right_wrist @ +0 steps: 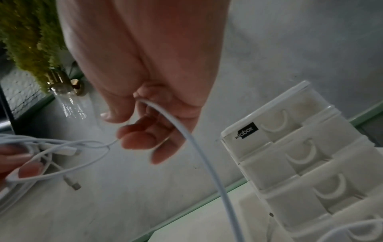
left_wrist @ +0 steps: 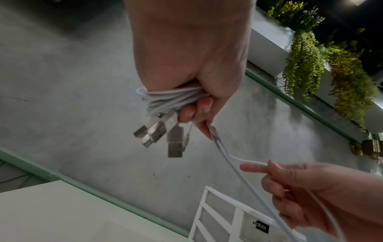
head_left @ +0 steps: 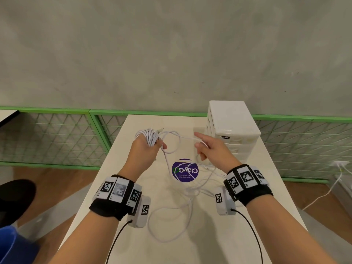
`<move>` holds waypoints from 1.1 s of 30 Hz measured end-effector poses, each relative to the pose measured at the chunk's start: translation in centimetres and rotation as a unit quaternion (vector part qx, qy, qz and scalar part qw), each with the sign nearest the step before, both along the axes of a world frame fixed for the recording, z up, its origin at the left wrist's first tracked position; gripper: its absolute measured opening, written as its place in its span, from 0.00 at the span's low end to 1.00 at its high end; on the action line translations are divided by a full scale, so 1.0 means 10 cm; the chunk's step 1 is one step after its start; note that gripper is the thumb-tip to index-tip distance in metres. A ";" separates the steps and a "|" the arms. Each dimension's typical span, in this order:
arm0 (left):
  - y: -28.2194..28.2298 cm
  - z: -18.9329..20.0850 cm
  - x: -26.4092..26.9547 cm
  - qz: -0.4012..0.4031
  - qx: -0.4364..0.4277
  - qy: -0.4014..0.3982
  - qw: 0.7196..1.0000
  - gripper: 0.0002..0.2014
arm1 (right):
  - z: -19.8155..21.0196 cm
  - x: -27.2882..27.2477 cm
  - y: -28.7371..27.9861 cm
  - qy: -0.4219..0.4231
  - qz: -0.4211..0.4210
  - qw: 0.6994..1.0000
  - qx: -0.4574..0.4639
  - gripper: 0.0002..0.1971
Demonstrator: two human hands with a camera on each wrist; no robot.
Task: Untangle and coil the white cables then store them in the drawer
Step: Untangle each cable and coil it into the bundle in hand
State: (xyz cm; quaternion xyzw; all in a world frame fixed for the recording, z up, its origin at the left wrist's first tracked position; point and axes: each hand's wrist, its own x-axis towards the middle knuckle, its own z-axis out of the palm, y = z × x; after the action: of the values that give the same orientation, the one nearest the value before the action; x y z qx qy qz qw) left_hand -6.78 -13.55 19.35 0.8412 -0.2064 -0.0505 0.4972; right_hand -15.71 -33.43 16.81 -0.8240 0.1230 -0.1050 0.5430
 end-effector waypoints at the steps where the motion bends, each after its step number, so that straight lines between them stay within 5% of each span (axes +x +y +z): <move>1: -0.01 0.00 -0.01 -0.011 0.009 -0.002 1.000 0.13 | 0.01 0.01 0.01 -0.011 0.001 1.000 0.007 0.20; 5: -0.03 0.06 -0.09 -0.042 0.002 0.003 0.999 0.13 | 0.05 0.06 0.05 -0.022 -0.010 1.000 0.004 0.20; 9: 0.00 0.13 -0.12 -0.075 -0.036 0.042 0.996 0.12 | 0.04 0.02 0.10 0.051 0.095 0.993 0.041 0.26; 13: -0.01 0.12 -0.17 -0.101 -0.067 0.063 0.991 0.12 | 0.04 0.03 0.21 0.062 0.167 0.980 0.091 0.15; 17: -0.03 0.09 -0.20 -0.090 -0.041 0.025 0.995 0.15 | 0.01 0.07 0.24 0.033 0.081 0.988 0.129 0.03; 25: -0.04 -0.01 -0.18 -0.052 -0.042 0.054 0.996 0.14 | 0.00 0.01 0.23 -0.019 0.093 0.955 0.281 0.08; 33: -0.02 0.02 -0.18 -0.071 0.050 0.027 0.996 0.14 | 0.00 0.06 0.15 -0.031 -0.033 0.931 0.363 0.09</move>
State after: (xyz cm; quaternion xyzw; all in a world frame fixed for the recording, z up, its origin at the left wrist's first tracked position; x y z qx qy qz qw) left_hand -8.54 -13.77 19.54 0.8464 -0.2495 -0.1180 0.4554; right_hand -15.06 -31.98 16.84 -0.5628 0.1633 -0.0966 0.8045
